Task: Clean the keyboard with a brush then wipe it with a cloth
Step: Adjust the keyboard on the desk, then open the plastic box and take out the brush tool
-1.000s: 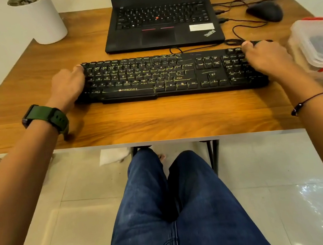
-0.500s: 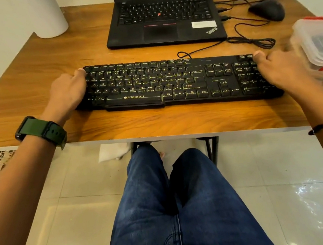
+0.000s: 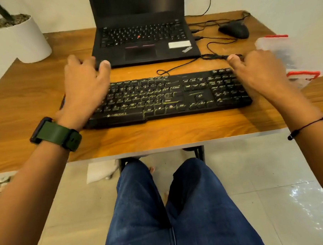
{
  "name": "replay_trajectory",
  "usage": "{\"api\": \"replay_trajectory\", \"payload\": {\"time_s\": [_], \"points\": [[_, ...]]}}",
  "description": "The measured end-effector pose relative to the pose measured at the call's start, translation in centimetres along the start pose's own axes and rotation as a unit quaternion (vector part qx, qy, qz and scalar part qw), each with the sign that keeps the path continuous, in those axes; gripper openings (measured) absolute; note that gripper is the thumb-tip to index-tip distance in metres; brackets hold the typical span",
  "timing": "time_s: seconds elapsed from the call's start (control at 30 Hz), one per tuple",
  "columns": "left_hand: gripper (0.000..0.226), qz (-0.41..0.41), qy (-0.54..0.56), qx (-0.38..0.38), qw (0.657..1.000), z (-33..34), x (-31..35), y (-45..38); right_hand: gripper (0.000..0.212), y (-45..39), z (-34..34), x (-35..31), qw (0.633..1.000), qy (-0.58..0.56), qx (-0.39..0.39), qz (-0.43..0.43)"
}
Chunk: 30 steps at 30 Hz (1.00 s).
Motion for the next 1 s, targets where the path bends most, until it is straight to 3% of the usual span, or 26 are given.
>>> {"api": "replay_trajectory", "payload": {"time_s": [0.17,0.3,0.47,0.6,0.87,1.0], "points": [[0.049,0.078,0.073,-0.062,0.992,3.5,7.8,-1.6,0.054,-0.2,-4.0,1.7,0.997,0.020,0.079,-0.005],[0.050,0.173,0.138,-0.125,0.967,6.7,15.4,-2.3,0.053,-0.2,-6.5,4.8,0.992,0.072,0.104,0.016],[0.045,0.212,0.198,-0.215,0.933,10.6,23.3,-1.0,0.050,-0.6,-7.7,8.5,0.990,0.100,0.074,0.061],[0.046,0.231,0.184,-0.262,0.919,14.2,27.1,-0.4,0.050,-0.7,-6.7,10.7,0.992,0.097,0.029,0.078],[0.040,0.272,0.128,-0.255,0.919,18.5,31.3,-3.4,0.040,0.3,-3.4,11.4,0.998,0.024,-0.050,-0.001],[0.017,0.288,0.116,-0.253,0.916,20.0,33.4,-5.7,0.034,1.2,-3.7,10.6,0.997,0.033,-0.036,-0.057]]}}
Point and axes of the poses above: each hand's wrist, its own y-axis away from the middle knuckle, its own z-axis out of the palm, x = y × z, the point moved 6 cm from there along -y, towards the middle knuckle, and after that the axes turned 3 degrees about y, right-handed, at the moved point
